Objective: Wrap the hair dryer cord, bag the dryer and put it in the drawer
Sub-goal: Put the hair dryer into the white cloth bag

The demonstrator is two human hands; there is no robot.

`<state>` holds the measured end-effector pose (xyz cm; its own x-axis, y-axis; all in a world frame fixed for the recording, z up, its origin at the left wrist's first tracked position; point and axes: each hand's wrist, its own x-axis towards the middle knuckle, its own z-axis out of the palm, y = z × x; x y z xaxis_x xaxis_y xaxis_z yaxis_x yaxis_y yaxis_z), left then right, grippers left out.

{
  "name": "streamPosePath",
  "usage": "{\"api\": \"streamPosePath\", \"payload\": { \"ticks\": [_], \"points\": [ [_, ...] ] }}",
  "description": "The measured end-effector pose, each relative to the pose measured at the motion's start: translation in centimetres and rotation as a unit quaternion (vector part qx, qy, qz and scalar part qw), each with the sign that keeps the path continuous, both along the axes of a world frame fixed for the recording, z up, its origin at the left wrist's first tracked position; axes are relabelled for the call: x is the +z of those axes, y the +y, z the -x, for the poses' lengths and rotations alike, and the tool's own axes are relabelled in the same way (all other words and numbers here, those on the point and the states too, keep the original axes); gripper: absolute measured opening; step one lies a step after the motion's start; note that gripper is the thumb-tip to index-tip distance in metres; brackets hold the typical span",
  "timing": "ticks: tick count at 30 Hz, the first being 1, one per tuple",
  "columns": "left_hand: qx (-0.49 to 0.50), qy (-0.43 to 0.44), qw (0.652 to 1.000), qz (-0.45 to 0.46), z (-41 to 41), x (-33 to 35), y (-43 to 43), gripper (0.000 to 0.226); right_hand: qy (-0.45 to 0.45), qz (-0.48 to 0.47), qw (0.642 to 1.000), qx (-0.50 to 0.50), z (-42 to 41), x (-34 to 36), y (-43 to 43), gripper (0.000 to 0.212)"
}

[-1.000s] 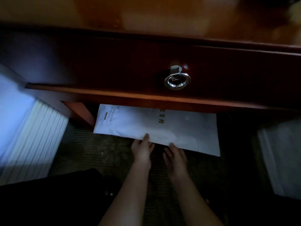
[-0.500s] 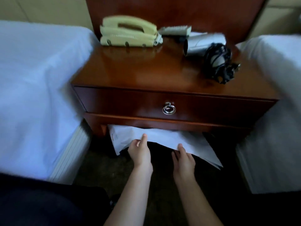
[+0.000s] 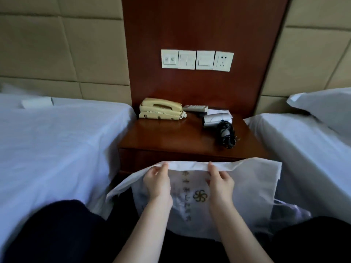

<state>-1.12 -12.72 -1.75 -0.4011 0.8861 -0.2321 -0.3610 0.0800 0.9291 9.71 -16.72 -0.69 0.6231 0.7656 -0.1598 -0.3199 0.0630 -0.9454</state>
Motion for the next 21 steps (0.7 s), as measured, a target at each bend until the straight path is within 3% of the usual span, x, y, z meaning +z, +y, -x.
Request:
{"api": "streamPosePath", "payload": {
  "ticks": [9,14,16,21],
  "points": [
    [-0.054,0.015,0.991,-0.118,0.8,13.0,0.4,0.025,-0.029,-0.045,0.998,0.020,-0.3,10.7,-0.2,0.023],
    [-0.062,0.040,0.982,-0.173,2.5,20.5,2.3,0.020,-0.072,-0.093,0.992,0.049,0.8,17.0,0.3,0.026],
    [-0.066,0.041,0.978,-0.196,3.2,23.8,3.4,0.018,-0.098,-0.111,0.987,0.058,1.2,19.5,0.9,0.041],
    [-0.043,0.063,0.966,-0.246,4.8,30.0,6.1,0.021,-0.096,-0.158,0.979,0.089,3.0,24.8,3.0,0.021]
  ]
}}
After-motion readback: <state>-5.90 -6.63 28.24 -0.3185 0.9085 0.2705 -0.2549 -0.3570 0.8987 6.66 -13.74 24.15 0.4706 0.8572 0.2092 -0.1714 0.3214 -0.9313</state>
